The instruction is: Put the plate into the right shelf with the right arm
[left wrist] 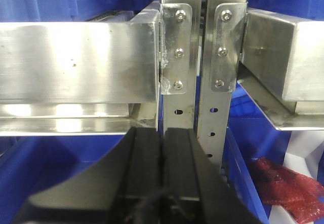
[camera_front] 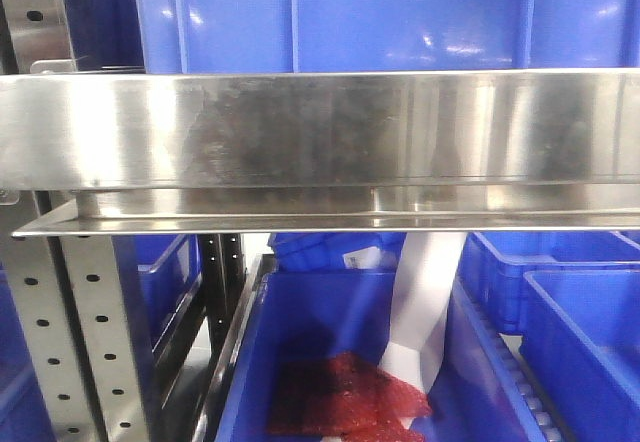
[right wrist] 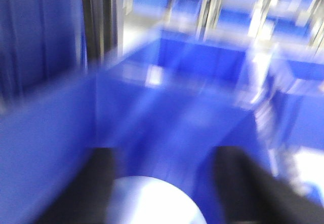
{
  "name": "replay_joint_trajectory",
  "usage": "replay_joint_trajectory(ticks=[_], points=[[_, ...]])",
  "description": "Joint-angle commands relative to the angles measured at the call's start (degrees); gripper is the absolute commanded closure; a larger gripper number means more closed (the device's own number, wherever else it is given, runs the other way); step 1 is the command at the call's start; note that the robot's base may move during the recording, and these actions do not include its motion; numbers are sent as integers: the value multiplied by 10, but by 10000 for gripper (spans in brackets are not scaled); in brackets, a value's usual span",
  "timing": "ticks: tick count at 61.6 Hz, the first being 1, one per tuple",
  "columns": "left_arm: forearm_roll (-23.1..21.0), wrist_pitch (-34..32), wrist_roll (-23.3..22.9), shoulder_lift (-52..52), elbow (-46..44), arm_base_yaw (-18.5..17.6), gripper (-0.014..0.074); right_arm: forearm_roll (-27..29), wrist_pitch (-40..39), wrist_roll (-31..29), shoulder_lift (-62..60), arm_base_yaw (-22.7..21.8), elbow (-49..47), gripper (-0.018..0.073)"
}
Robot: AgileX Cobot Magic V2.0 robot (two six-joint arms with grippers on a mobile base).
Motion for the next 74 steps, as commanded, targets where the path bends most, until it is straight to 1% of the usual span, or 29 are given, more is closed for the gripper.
replay_joint_trajectory(ticks=[1,7,13,28,36,42,49,57,74], points=[[-4,-48,-2,-6,5,-1,643,-9,-3,-1,-67,-1,-16,360],[-4,-48,-2,-6,5,-1,643,-9,12,-1,-118,-1,19,473],[-4,-48,-2,-6,5,-1,643,-9,2,-1,-179,-1,87,524],[-4,-48,-2,-6,5,-1,643,-9,-62,-1,-345,-1,320,529],[-4,-48,-2,-6,5,-1,643,-9,-89,-1,-431,-1,417,529],[-4,-48,-2,-6,5,-1,643,-9,-105,-1,-489,-1,472,529],[-4,-48,-2,-6,5,-1,643,-9,-105,-1,-537,-1,511,529],[-4,-48,-2,-6,5,-1,643,-9,-94,-1,-570,-1,530,529],[-4,-48,-2,-6,5,-1,643,-9,-91,-1,-574,-1,531,529]])
